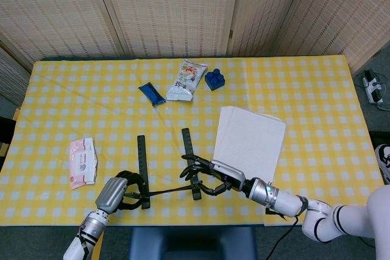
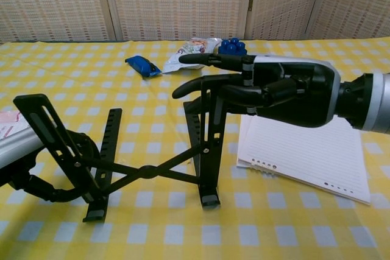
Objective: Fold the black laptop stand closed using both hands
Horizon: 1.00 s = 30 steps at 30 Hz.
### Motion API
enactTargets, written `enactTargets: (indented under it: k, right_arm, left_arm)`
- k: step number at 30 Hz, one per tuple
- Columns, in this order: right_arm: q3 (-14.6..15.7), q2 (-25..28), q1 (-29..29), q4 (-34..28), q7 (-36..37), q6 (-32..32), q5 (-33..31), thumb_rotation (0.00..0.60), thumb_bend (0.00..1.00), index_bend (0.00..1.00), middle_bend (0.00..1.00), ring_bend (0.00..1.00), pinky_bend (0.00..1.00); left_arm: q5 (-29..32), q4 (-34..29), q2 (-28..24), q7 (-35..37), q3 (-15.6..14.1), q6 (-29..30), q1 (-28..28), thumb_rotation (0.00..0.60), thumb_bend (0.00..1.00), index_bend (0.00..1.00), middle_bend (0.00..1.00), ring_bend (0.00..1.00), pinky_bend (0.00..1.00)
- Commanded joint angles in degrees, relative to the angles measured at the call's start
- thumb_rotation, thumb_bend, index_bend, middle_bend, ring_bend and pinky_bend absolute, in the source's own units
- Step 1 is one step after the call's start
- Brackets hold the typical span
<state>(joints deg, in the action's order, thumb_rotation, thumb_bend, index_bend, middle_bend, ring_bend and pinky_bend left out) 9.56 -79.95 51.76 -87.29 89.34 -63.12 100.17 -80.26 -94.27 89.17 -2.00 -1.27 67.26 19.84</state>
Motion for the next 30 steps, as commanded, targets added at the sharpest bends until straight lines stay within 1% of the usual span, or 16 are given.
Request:
enactTargets:
  k: [1,13,15,20,30]
  right_arm:
    - [-0.02,-0.02,-0.13,-0.06,-0.05,0.09,-0.13,0.6,0.58,0.03,0.27,0.26,0.1]
    - [-0.15,-0.25,-0.51,-0.31,-0.55,0.4,-0.12,0.6,0.57,0.03,0.27,0.27,0.1]
    - [-0.15,-0.26,-0.57,-0.35,-0.58,0.44,-0.12,0.6,0.58,0.03,0.27,0.27,0.1]
    - [-0.15,-0.34,-0.84,-0.36,-0.6,0.36,-0.15,0.6,0.57,0.03,0.27,0.26,0.1]
    - [0.02,-0.63,-1.81,-0.53,-1.74,0.21,-0.47,0.6,0.58,0.03,0.27,0.26,0.1]
  left_arm:
    - [-0.03,0.03,0.07,0.03,0.01,0.35,-0.3,0.6,0.32,0.6,0.41,0.33,0.22]
    - [-0.59,-0.05,-0.2,1.34,-0.18,0.24,-0.75,0.6,0.35,0.61,0.42,0.33,0.21]
    - [-0.73,0.0,-0.27,1.61,-0.23,0.09,-0.74,0.6,0.37,0.62,0.42,0.33,0.21]
    - [-0.98,0.33,-0.21,1.99,-0.19,-0.29,-0.61,0.6,0.44,0.63,0.42,0.33,0.2]
    - [-1.73,1.64,-0.89,3.25,0.82,-1.22,0.49,0.6,0.47,0.64,0.44,0.33,0.17]
